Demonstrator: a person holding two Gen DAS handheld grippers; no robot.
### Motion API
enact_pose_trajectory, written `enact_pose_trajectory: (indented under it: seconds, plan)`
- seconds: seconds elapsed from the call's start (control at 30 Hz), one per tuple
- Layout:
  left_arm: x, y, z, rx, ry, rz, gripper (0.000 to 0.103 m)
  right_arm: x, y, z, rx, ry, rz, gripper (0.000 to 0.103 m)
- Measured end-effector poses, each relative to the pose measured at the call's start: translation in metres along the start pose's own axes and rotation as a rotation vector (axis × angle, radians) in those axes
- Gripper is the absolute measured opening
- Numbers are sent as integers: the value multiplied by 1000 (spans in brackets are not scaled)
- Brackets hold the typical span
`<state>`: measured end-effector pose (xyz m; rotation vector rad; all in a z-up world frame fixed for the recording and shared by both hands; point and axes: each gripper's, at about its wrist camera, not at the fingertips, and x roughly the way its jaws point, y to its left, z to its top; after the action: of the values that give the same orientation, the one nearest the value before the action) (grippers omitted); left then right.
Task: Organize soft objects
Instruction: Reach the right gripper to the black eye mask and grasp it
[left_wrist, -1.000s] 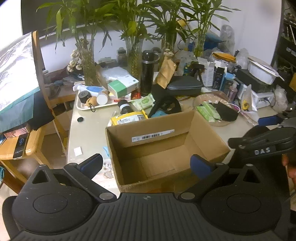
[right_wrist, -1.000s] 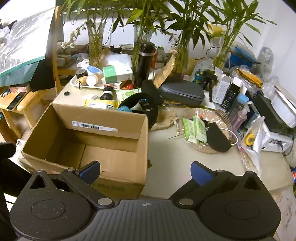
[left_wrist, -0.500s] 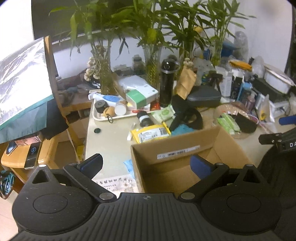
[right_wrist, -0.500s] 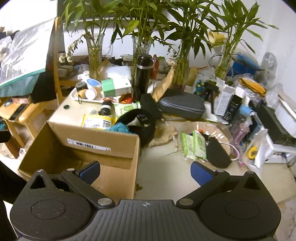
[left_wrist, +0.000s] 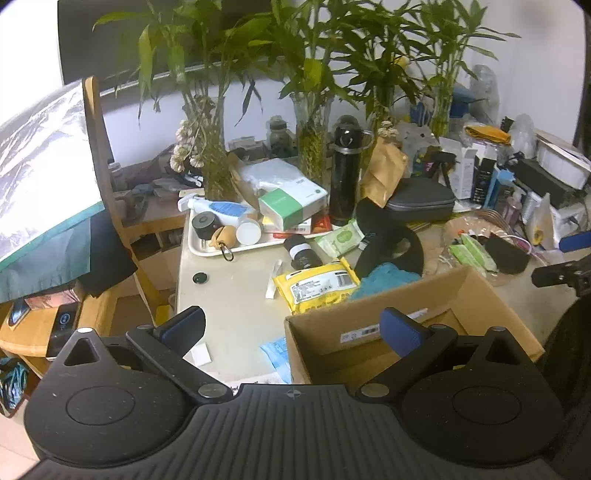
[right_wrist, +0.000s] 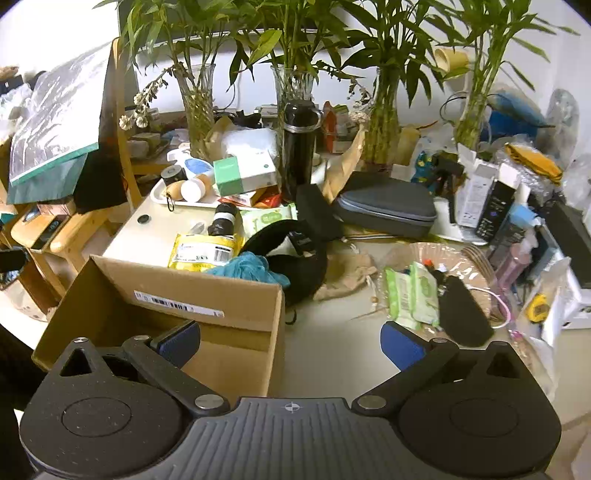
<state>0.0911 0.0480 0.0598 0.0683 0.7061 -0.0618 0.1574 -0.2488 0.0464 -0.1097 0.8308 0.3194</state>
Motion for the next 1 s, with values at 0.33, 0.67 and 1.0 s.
enact_pose_trajectory:
  seconds: [0.33, 0.67, 1.0]
  plan:
    - [28, 13, 10, -15, -4, -48, 103, 32, -20, 13, 38, 29, 52, 103]
    - [65, 30, 22, -24, -47, -80, 103, 68, -37, 23, 32, -30, 13, 103]
    - [106, 43, 19, -41, -50, -95, 103, 117, -55, 34, 69, -26, 85, 103]
